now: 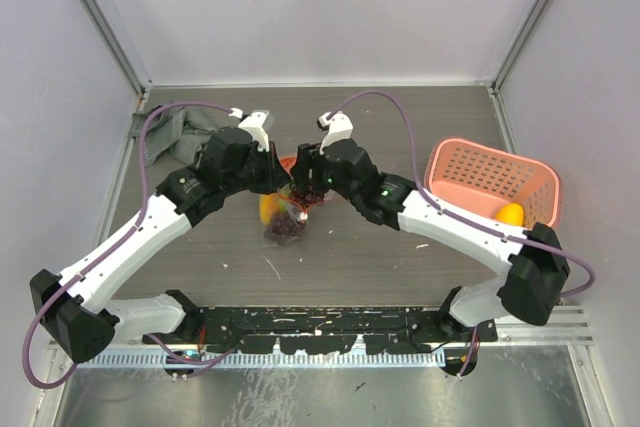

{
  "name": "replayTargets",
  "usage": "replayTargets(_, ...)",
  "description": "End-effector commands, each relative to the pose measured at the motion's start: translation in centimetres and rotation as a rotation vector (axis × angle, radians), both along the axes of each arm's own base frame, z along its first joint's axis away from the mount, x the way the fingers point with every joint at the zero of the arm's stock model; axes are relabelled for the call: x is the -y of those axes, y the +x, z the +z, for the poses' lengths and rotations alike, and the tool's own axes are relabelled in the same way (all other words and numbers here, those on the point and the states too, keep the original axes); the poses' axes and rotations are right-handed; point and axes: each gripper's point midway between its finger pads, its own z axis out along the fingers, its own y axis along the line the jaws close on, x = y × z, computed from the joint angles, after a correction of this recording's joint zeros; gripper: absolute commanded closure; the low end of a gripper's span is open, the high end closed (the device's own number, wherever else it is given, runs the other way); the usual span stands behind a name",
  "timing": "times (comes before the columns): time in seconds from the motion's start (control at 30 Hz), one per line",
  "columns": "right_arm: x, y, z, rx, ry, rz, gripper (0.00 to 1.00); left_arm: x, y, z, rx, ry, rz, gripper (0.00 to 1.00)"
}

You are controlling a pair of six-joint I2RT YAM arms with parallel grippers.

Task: Place the food in the zip-top bag and seal the zipper
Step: Place the fake fruit in the zipper food storage bag.

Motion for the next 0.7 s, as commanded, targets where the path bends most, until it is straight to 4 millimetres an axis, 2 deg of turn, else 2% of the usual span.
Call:
replayTargets(0.0, 2.4, -0.5, 6.8, 0.108, 0.053, -0.032, 0.30, 0.7, 0.6, 3.3, 0.084, -0.082, -0.001, 1.00)
replayTargets(0.1, 4.1, -0.8, 6.4, 0.094, 0.022, -0.059, 0.29, 0.7, 0.7, 3.1, 0.077, -0.080, -0.003, 1.00)
replayTargets(0.3, 6.8, -0.5, 2.4, 0.021, -0.023, -0.105, 0.29, 0.6, 0.6, 3.3, 0.082, -0.082, -0.003, 1.00)
replayTargets(0.33, 7.1, -0.5, 1.1, 0.003, -0.028, -0.105, 0.29, 0.6, 0.6, 3.3, 0.082, -0.082, -0.003, 1.00)
replayTargets(0.37, 7.4, -0.2, 0.9, -0.001, -0.014, -0.112, 0.30, 0.6, 0.6, 3.3, 0.083, -0.082, -0.002, 1.00)
replayTargets(0.43, 7.6, -0.6, -0.6, -0.037, 0.012, -0.090, 0.30, 0.6, 0.6, 3.3, 0.082, -0.080, -0.001, 1.00)
replayTargets(0.67, 7.2, -2.2, -3.6, -0.101, 0.053, -0.037, 0.37, 0.5, 0.7, 3.2, 0.081, -0.077, 0.001, 1.00)
